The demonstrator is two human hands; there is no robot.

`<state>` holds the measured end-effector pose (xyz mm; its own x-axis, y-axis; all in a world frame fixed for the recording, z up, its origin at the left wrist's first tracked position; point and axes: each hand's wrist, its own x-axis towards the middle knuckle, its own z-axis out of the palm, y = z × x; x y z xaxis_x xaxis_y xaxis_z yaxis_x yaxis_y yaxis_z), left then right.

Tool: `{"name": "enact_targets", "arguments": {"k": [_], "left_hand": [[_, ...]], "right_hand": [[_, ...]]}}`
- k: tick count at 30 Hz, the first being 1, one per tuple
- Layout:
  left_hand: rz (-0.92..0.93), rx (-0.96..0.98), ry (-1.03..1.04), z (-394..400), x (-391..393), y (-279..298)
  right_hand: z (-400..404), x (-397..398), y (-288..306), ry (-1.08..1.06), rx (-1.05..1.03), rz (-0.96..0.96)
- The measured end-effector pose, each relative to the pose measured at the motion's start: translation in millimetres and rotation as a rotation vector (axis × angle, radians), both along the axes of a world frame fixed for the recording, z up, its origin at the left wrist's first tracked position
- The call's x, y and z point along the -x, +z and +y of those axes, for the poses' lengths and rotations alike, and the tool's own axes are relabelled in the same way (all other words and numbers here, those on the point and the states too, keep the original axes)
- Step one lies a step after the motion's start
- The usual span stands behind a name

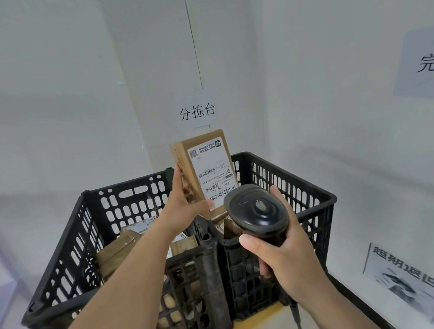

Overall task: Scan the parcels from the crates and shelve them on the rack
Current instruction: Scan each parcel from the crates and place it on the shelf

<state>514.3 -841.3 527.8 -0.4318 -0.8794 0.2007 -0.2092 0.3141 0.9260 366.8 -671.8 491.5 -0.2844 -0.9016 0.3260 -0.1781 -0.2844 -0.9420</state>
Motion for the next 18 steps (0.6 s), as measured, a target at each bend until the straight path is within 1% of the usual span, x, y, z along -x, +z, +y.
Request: {"name": "enact_targets", "arguments": {"k": [6,13,18], "left_hand": [[-0.007,0.0,-0.042,11,-3,2],[-0.02,0.002,-0.041,16,-8,3],[-0.021,-0.002,-0.048,19,-13,1]], "right_hand": [[11,-6,3,-0.022,0.026,-0.007],[21,-11,7,-0.031,0.052,-0.041],[24,-15,8,-0.031,0.059,-0.012]]}}
